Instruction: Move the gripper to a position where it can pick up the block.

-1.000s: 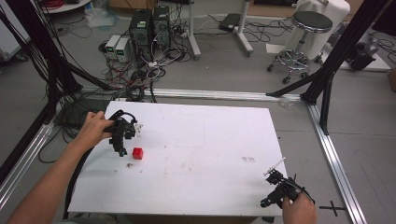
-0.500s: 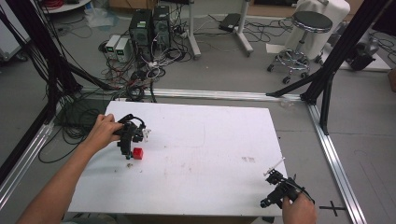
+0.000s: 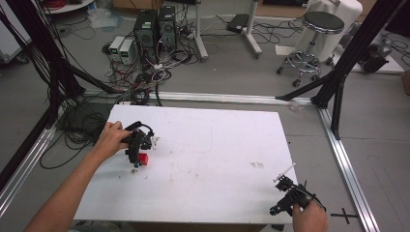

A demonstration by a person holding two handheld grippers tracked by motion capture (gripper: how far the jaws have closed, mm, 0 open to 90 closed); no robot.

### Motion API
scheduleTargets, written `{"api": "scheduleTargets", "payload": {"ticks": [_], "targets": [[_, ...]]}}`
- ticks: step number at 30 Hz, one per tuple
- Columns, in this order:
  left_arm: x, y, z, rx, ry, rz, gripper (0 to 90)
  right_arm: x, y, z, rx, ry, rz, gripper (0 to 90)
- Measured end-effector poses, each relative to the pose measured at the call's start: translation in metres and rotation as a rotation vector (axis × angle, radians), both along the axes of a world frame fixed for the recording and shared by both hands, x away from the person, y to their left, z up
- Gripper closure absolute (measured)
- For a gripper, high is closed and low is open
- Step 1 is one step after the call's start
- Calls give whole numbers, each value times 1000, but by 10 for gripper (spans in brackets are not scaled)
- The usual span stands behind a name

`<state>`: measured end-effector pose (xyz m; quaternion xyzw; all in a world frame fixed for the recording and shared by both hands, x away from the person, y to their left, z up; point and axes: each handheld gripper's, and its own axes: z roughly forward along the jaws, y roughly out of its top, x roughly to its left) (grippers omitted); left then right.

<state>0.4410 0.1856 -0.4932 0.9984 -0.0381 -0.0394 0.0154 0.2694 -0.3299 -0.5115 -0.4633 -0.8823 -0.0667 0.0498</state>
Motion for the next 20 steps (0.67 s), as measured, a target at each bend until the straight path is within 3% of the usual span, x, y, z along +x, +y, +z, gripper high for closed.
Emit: {"api": "scheduleTargets", "payload": {"ticks": [10, 12, 20], "targets": [[0, 4, -12, 14, -4, 9, 241, -1, -2, -1, 4, 6, -7, 19], [1, 5, -11, -10, 2, 13, 241, 0, -1, -1, 1, 2, -1, 19], [0, 4, -12, -4, -5, 9, 240, 0, -1, 0, 2, 4, -1, 19]]}}
